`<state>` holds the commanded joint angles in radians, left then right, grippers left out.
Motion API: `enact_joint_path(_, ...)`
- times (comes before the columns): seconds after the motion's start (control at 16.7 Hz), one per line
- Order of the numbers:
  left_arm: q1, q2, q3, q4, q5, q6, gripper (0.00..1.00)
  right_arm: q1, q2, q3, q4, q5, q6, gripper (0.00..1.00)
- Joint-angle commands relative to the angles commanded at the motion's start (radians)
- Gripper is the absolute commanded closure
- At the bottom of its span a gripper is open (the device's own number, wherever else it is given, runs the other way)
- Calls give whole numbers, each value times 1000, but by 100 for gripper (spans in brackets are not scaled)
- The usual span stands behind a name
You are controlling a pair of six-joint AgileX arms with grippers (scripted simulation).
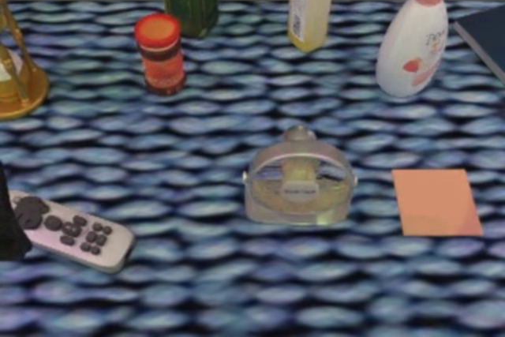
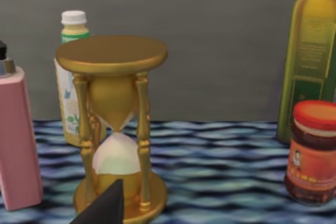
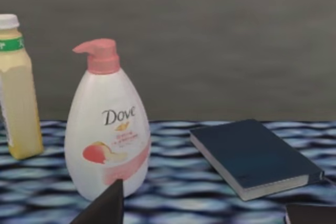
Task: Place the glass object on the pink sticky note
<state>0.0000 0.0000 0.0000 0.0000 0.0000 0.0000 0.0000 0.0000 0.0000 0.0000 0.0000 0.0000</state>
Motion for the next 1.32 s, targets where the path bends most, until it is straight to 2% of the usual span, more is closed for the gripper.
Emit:
enact_joint_path(0.24, 0, 0, 0, 0, 0, 0, 0, 13, 30, 29, -30, 0, -18, 0)
enact_joint_path(0.54, 0, 0, 0, 0, 0, 0, 0, 106, 291, 283, -253, 4, -140, 0)
enact_joint_path(0.78, 0, 0, 0, 0, 0, 0, 0, 221, 665, 644, -512, 6, -281, 0)
enact_joint_path(1.32, 0, 0, 0, 0, 0, 0, 0, 511, 1641, 1634, -1111, 2, -618, 0)
